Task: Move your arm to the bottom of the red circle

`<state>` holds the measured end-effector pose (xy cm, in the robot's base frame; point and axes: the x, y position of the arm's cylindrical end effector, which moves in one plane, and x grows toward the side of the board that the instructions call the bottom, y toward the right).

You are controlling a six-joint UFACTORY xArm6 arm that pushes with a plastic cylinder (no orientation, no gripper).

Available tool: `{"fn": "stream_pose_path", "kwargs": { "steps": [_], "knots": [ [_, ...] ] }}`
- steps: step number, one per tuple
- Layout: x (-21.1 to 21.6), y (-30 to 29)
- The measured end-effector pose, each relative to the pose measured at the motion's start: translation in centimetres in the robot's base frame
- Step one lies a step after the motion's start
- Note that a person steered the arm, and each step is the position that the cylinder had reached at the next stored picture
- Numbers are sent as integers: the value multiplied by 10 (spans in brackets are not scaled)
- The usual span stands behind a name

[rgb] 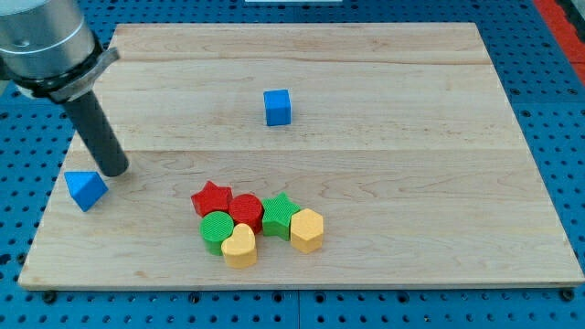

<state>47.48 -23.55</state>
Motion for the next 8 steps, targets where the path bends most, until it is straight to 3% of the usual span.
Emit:
{"fn": "stream_pose_path", "kwargs": {
  "steps": [1,4,7,8],
  "knots": [
    [-8,-54],
    [-24,-32],
    [-7,279],
    [39,330]
  ]
}}
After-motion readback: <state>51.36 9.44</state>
